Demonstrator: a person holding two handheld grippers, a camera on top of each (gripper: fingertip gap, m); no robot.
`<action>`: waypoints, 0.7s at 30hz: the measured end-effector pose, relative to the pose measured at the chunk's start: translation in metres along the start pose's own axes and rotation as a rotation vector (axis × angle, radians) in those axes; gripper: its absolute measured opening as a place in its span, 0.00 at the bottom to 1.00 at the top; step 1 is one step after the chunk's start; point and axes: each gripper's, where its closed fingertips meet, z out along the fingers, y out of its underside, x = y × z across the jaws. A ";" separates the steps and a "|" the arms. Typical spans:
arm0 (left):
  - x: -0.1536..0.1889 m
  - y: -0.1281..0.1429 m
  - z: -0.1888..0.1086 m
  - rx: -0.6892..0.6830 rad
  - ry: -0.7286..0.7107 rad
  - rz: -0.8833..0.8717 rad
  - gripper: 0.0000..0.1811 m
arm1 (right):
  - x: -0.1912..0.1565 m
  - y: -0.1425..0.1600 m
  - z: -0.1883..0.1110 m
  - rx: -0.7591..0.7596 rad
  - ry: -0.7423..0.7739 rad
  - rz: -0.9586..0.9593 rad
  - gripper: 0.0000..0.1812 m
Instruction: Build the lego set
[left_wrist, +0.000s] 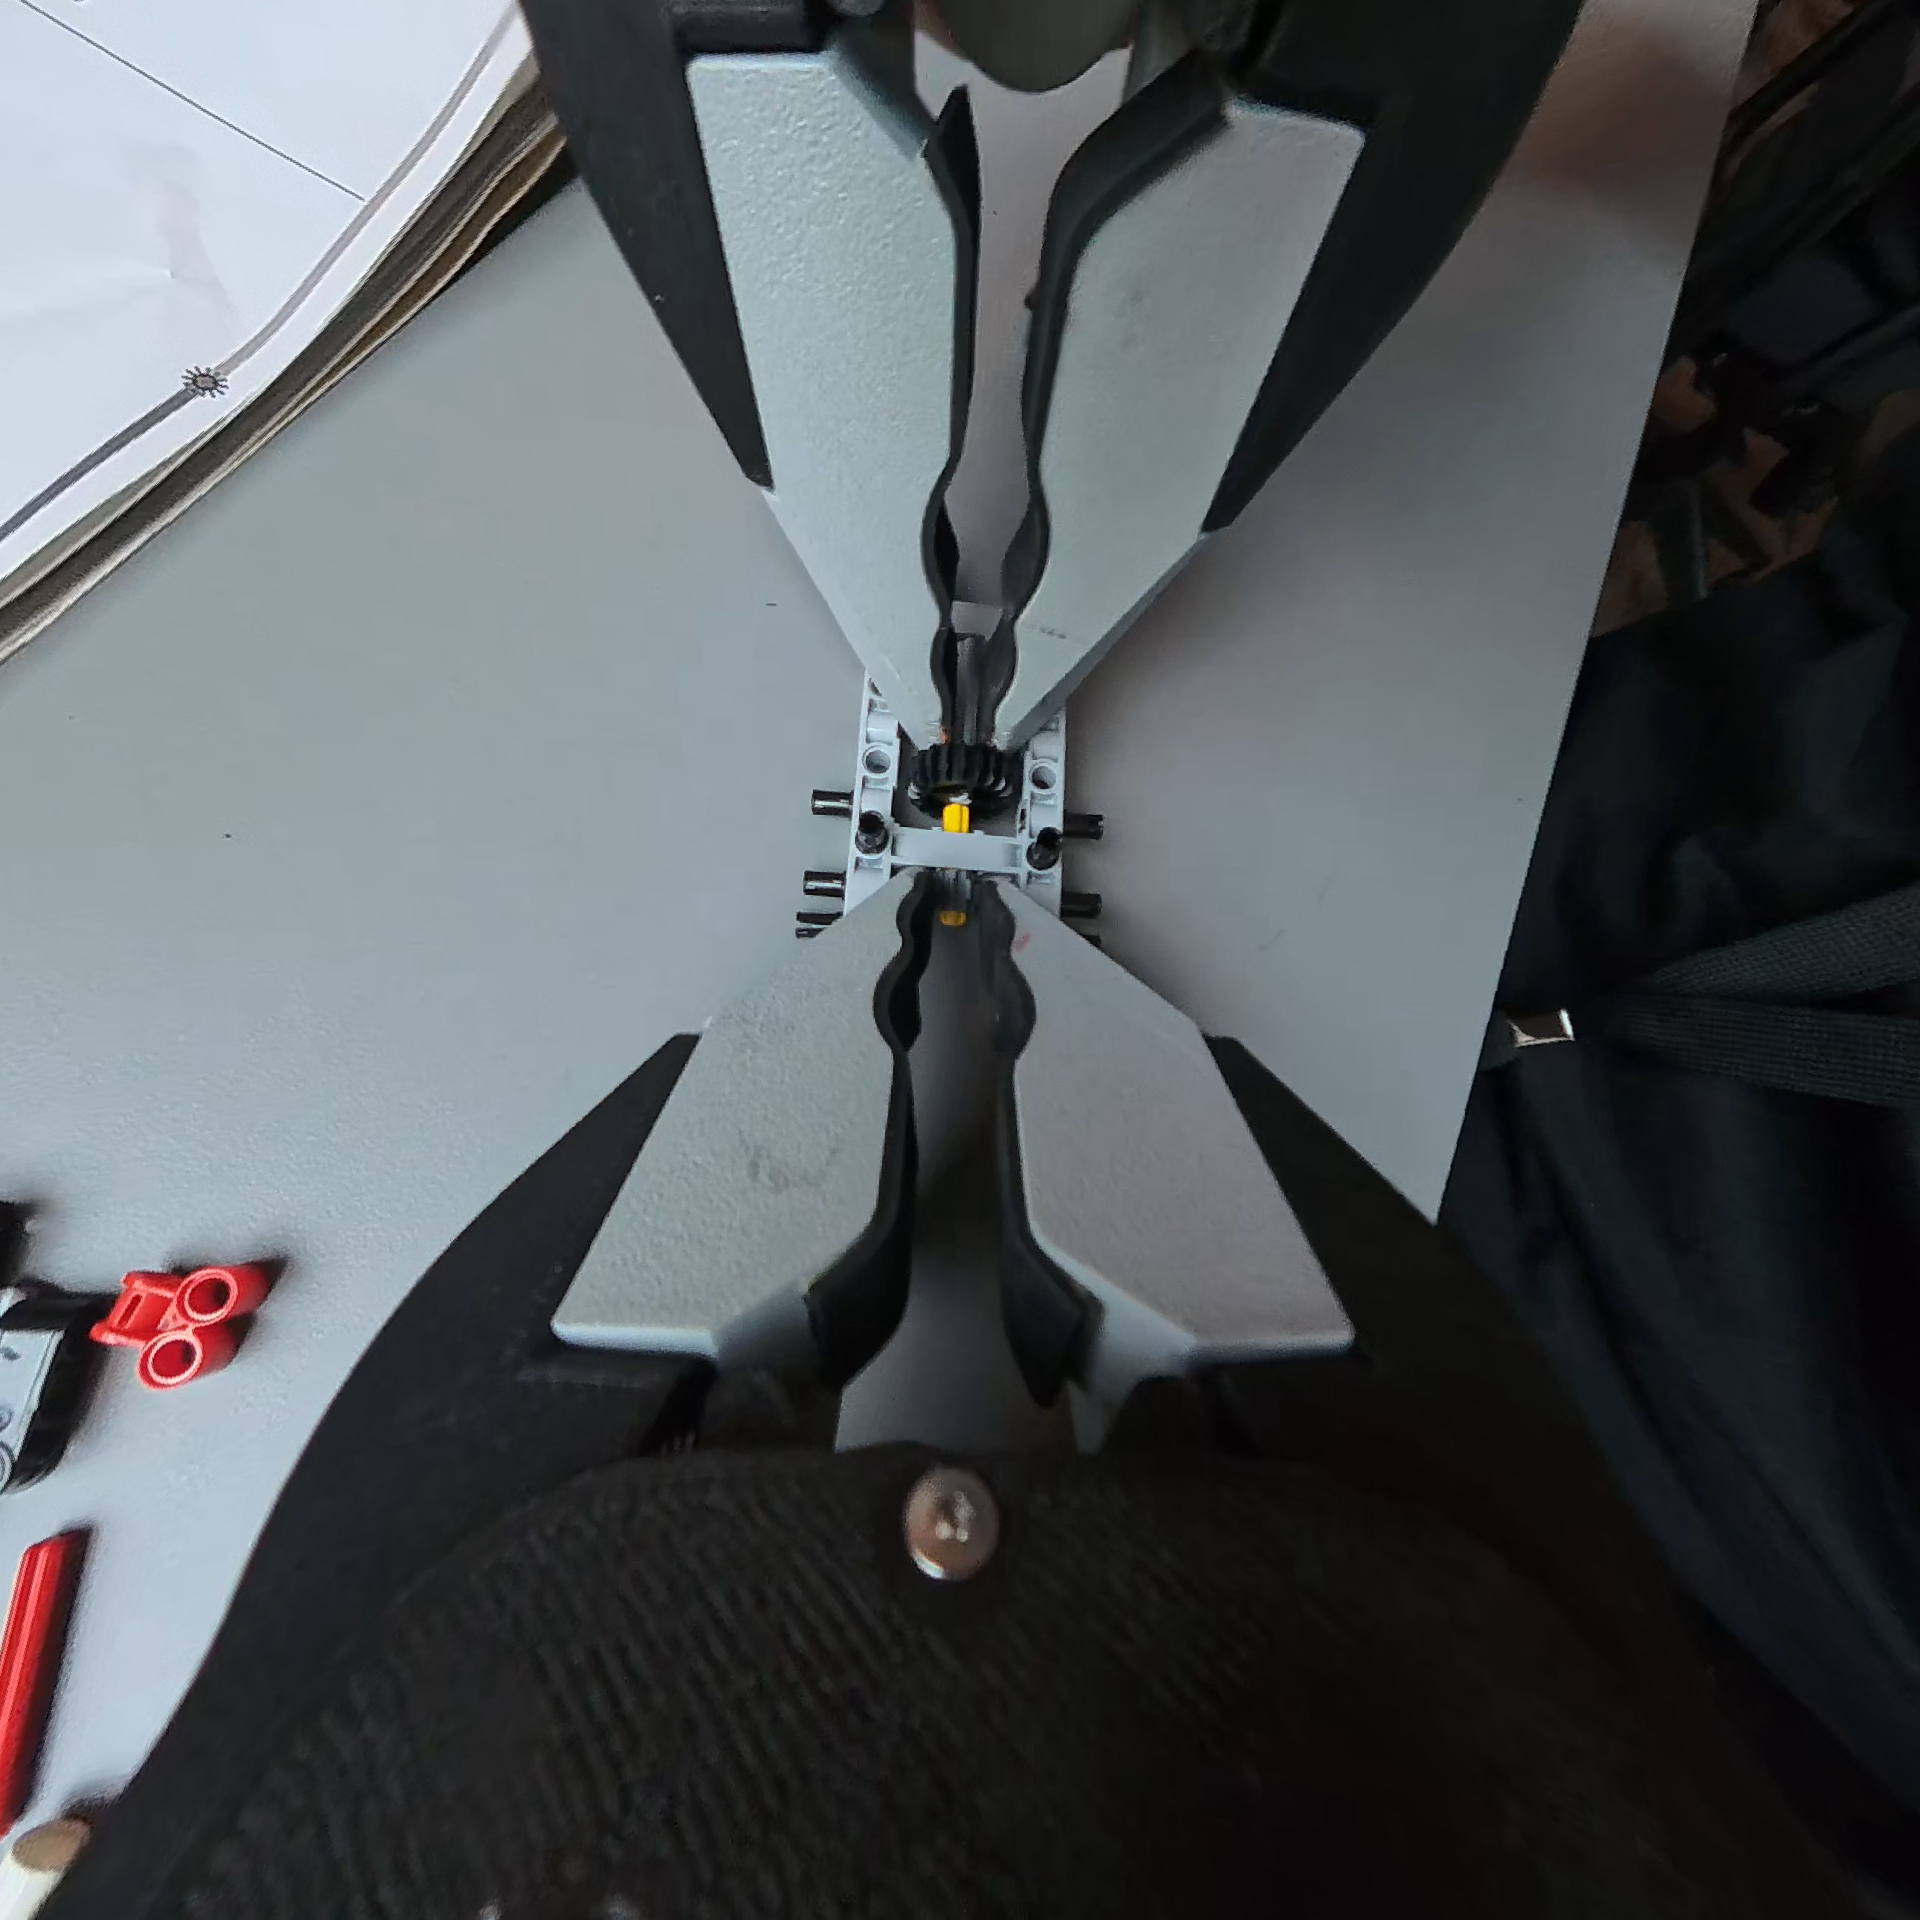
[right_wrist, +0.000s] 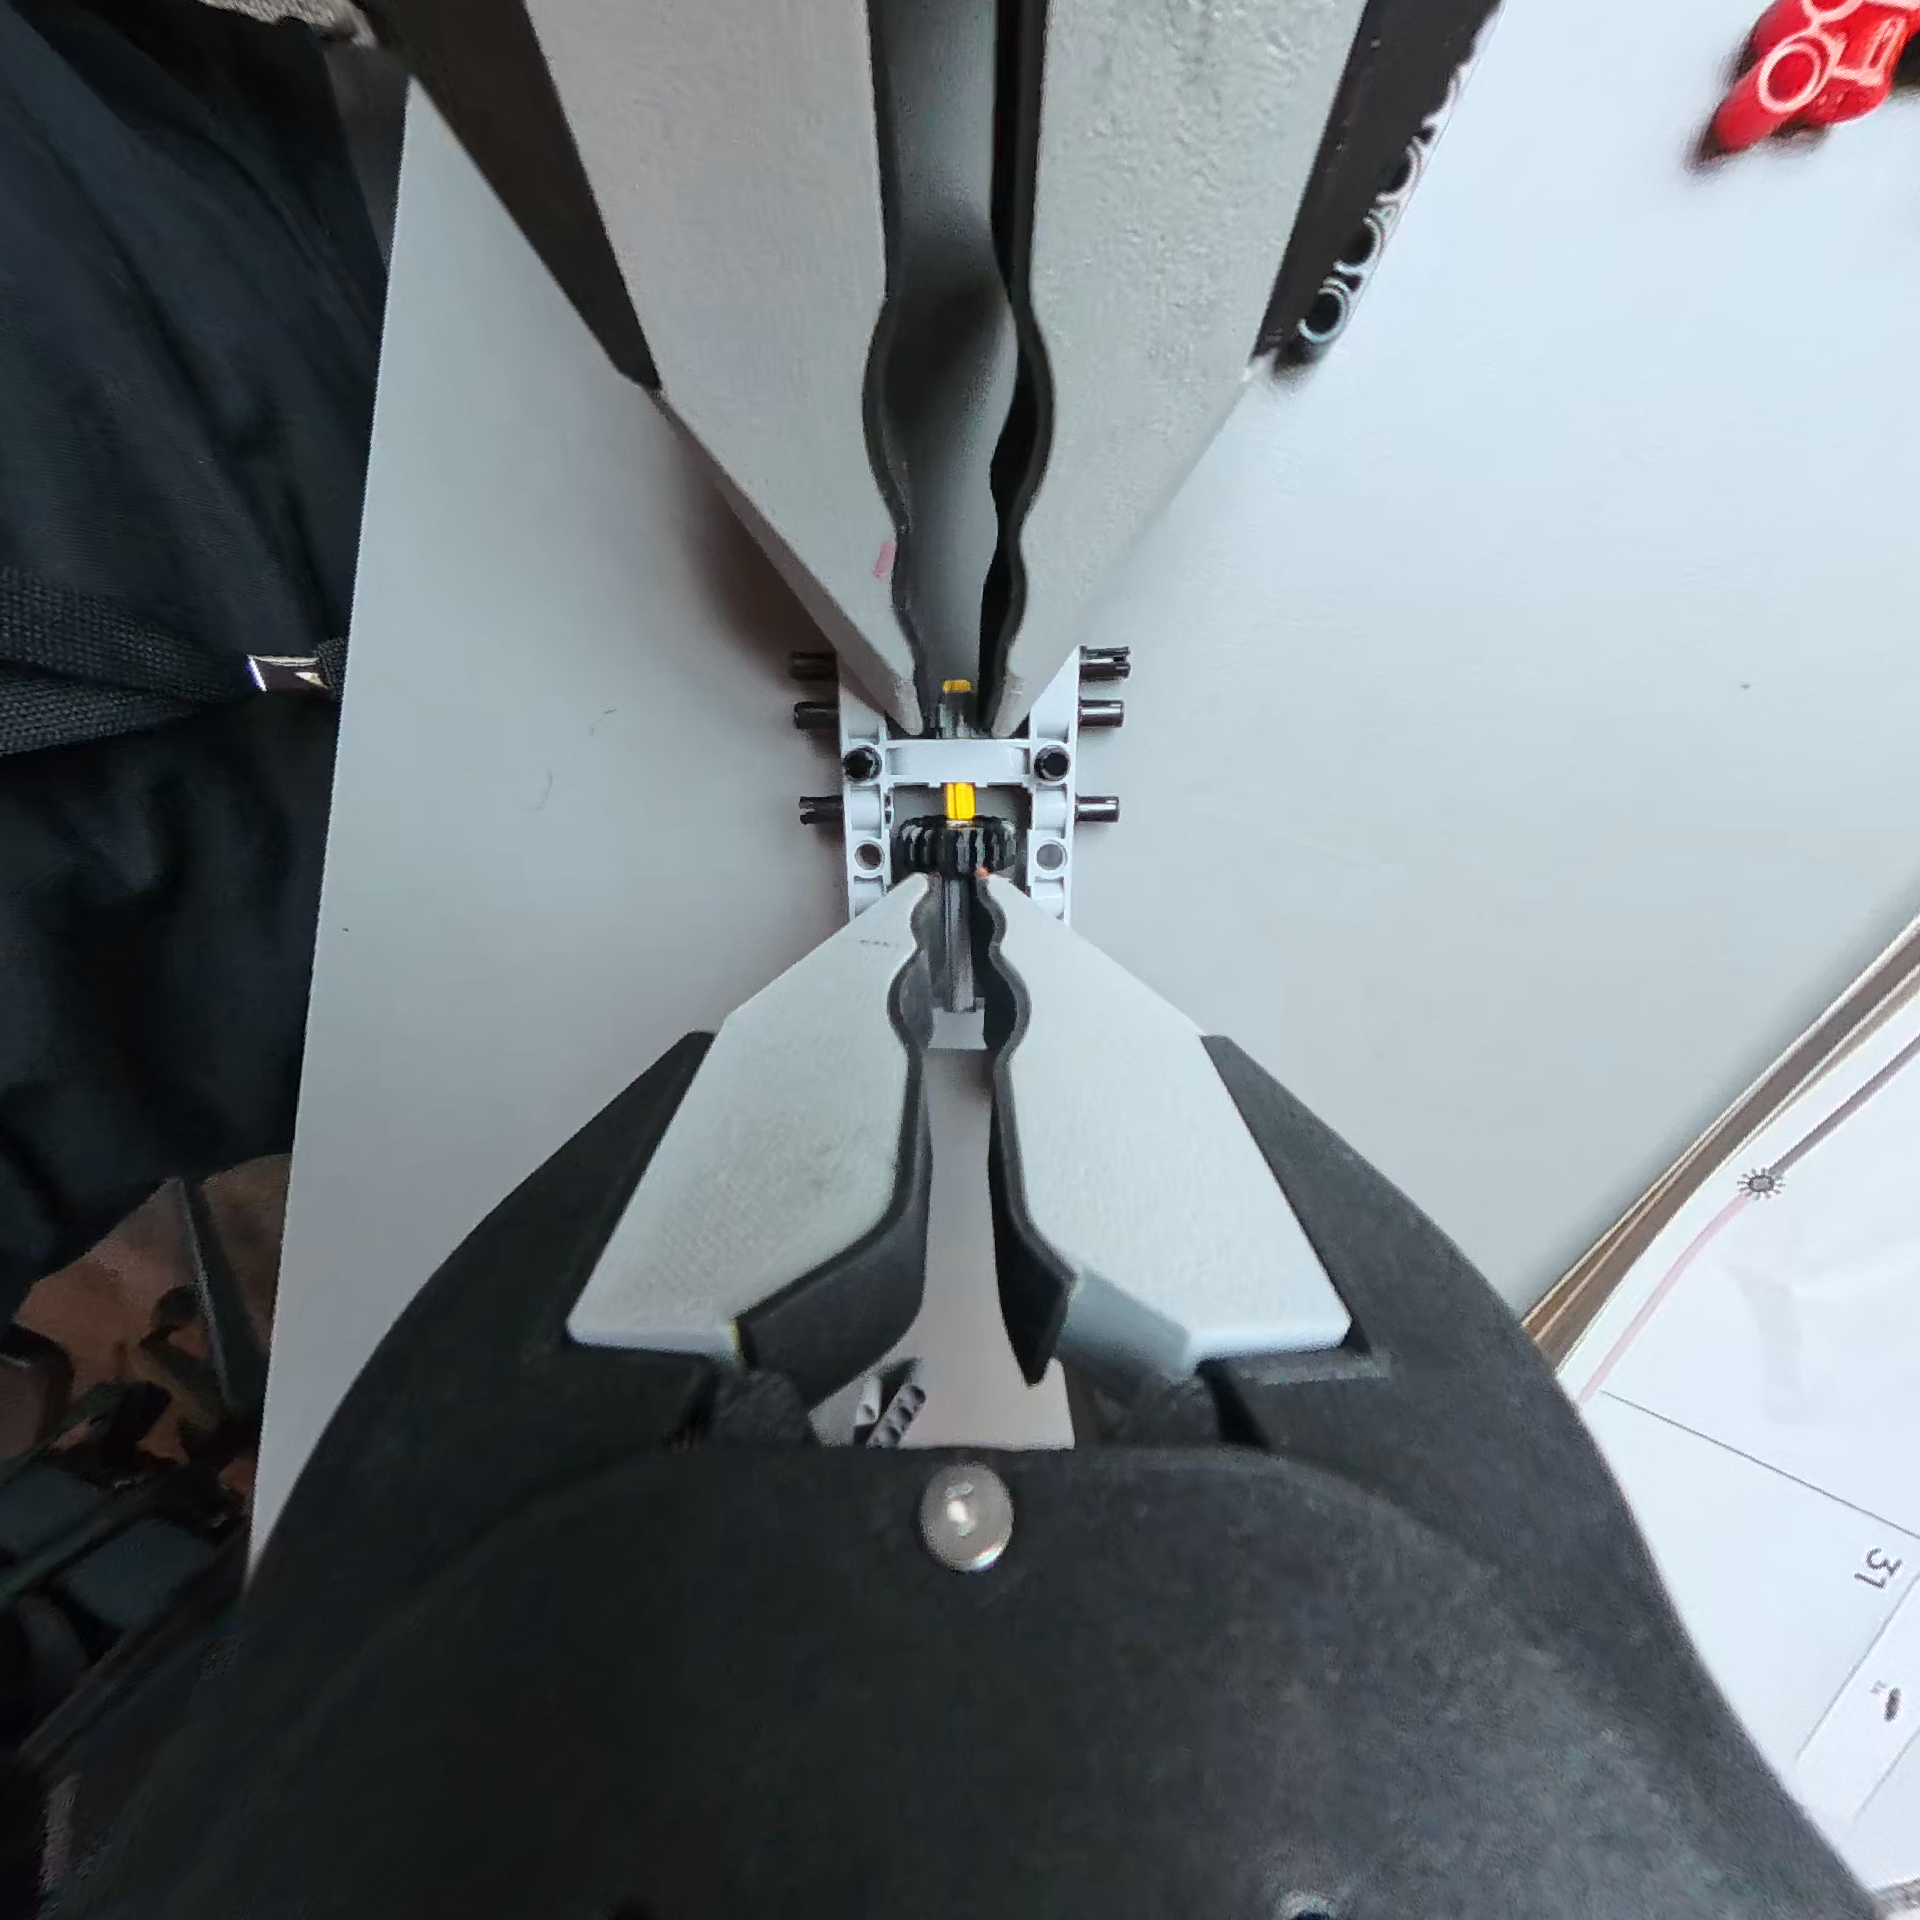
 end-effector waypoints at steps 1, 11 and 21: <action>0.000 0.000 0.000 0.001 -0.008 0.009 0.03 | 0.000 0.000 0.000 -0.014 -0.001 0.006 0.01; 0.001 -0.001 -0.002 0.010 0.001 0.005 0.03 | 0.000 0.001 0.000 -0.027 0.020 0.011 0.01; -0.001 0.000 -0.002 0.007 0.001 -0.006 0.03 | 0.000 -0.001 0.001 -0.031 0.034 -0.072 0.01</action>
